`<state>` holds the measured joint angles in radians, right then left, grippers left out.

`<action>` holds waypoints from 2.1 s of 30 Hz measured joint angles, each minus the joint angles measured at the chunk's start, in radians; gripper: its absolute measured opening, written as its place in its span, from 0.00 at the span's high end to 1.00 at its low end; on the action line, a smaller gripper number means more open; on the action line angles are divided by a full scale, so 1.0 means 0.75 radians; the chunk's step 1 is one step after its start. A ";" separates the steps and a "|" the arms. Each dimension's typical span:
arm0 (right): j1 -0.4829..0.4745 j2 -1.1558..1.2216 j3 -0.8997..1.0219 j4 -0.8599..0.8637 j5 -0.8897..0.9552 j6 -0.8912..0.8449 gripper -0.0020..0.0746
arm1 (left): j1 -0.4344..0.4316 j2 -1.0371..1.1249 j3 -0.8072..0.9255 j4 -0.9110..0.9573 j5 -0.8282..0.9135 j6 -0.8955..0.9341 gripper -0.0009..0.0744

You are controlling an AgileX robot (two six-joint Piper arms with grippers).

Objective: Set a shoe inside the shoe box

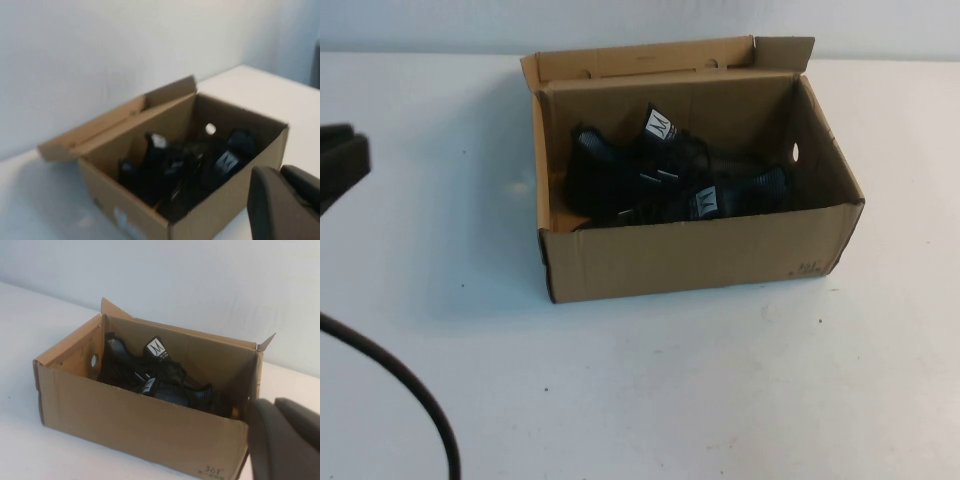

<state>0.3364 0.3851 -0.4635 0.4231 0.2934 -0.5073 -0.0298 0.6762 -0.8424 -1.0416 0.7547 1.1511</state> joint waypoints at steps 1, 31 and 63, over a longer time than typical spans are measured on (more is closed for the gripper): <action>0.000 0.000 0.000 0.000 0.000 0.000 0.99 | 0.000 -0.024 0.000 0.122 0.000 -0.115 0.99; 0.000 0.000 0.000 0.002 0.000 0.000 0.99 | -0.203 -0.774 0.914 1.446 -0.787 -1.570 0.99; 0.000 -0.001 0.003 0.002 0.054 0.000 0.99 | -0.213 -0.917 1.157 1.528 -0.487 -1.560 0.99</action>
<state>0.3364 0.3845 -0.4612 0.4249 0.3336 -0.5073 -0.1893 -0.0114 0.0252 0.1040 0.3896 -0.0190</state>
